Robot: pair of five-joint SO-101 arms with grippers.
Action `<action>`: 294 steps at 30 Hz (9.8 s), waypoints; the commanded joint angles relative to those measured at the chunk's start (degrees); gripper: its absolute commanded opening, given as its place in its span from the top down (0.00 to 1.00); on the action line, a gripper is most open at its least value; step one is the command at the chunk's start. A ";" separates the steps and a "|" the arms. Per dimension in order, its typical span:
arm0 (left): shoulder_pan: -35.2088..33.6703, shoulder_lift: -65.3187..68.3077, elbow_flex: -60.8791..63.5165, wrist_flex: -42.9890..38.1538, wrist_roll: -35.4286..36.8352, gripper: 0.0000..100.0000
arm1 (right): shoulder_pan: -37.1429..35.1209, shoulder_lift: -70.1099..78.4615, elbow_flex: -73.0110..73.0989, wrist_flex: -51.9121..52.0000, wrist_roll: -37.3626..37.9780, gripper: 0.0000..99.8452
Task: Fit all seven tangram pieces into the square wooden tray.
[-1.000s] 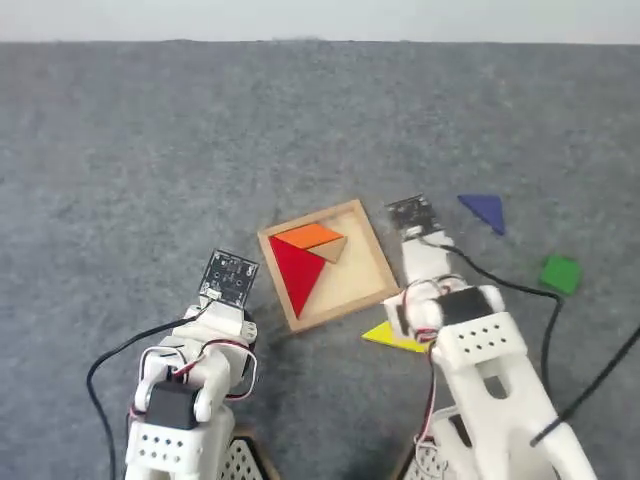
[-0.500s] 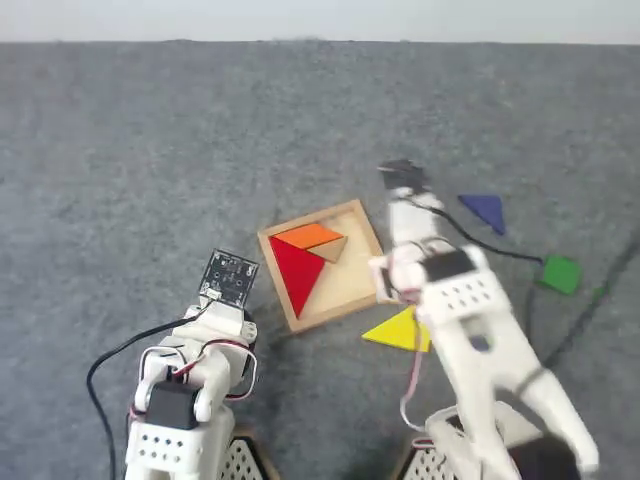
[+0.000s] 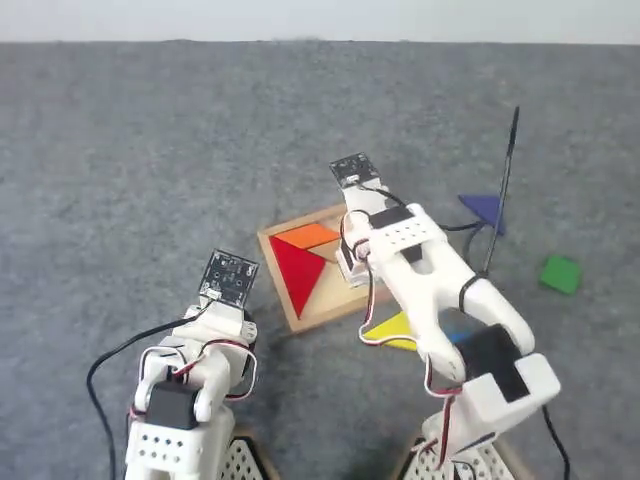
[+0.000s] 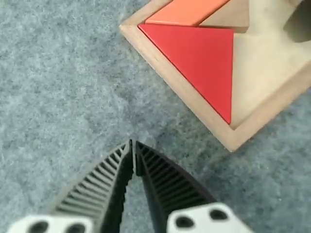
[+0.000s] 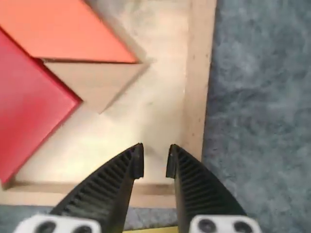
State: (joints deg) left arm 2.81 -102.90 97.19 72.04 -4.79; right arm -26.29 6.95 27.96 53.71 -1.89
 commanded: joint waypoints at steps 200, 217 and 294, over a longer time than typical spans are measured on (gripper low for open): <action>-0.26 -1.23 -0.66 0.26 0.26 0.99 | 19.91 17.01 -31.12 22.29 -47.12 0.69; -0.26 -1.23 -0.66 0.26 0.26 0.99 | 23.96 20.79 -32.00 17.01 -55.74 0.69; -0.26 -1.23 -0.66 0.26 0.26 0.99 | 23.52 32.66 -46.59 24.22 18.02 0.81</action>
State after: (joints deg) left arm 2.81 -102.90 97.19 72.04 -4.79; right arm -0.53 39.38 -17.58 77.45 11.30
